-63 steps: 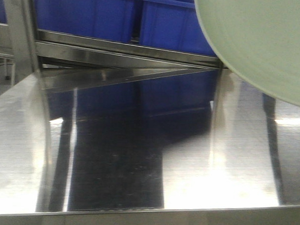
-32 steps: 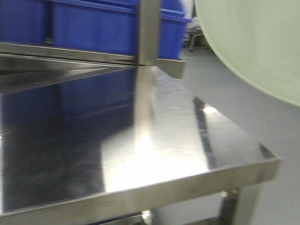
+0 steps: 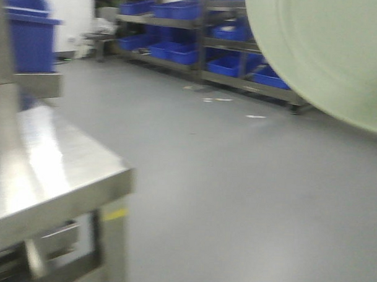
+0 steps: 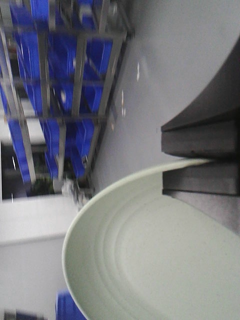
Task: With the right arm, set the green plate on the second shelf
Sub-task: 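Drive the base away from the table carrying the plate in the right gripper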
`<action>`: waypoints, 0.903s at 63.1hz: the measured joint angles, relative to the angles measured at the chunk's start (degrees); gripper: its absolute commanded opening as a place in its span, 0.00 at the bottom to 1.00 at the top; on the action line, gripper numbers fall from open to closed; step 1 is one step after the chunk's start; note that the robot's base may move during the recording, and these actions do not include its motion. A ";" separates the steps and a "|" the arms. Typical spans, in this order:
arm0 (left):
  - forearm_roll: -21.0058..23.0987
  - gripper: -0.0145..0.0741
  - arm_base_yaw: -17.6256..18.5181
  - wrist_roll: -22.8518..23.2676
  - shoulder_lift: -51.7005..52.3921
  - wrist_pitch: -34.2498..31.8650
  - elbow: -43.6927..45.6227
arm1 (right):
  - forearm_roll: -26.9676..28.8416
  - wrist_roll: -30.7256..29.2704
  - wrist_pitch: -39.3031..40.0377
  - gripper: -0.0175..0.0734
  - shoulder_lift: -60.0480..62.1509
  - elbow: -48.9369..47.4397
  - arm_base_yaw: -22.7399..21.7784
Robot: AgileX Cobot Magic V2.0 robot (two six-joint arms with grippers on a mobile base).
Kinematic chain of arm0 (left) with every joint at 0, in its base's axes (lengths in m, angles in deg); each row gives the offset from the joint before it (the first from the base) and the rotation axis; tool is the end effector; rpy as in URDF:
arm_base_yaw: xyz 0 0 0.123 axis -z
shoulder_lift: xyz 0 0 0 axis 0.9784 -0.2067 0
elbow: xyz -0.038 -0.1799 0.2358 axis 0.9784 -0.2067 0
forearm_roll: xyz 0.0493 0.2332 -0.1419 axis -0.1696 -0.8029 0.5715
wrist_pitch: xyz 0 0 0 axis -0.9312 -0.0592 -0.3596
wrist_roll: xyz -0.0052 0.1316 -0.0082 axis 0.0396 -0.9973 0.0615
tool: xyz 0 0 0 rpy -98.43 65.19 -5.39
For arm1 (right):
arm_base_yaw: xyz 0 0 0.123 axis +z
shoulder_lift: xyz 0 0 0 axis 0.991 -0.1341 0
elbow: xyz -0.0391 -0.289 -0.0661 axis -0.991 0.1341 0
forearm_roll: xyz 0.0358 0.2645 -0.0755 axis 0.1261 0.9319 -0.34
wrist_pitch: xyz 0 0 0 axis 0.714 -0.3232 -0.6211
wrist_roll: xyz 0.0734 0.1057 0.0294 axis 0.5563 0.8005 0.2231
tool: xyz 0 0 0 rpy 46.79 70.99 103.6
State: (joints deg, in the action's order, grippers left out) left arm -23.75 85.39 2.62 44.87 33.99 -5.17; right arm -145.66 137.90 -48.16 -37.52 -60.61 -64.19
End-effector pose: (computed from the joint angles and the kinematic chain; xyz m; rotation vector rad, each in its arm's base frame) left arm 0.1080 -0.0139 0.2145 -0.0129 1.4901 -0.2206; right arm 0.1319 0.0292 0.2941 -0.0506 1.4958 0.2936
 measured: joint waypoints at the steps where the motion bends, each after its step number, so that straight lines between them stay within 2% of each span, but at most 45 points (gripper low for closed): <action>1: 0.00 0.31 0.00 0.00 0.00 0.00 0.00 | 0.00 0.00 0.00 0.26 0.00 0.00 0.00; 57: 0.00 0.31 0.00 0.00 0.00 0.00 0.00 | 0.00 0.00 2.00 0.26 0.08 0.00 0.00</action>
State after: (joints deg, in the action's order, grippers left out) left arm -23.75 85.39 2.62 44.87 33.99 -5.17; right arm -145.66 137.90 -46.17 -37.43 -60.61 -64.19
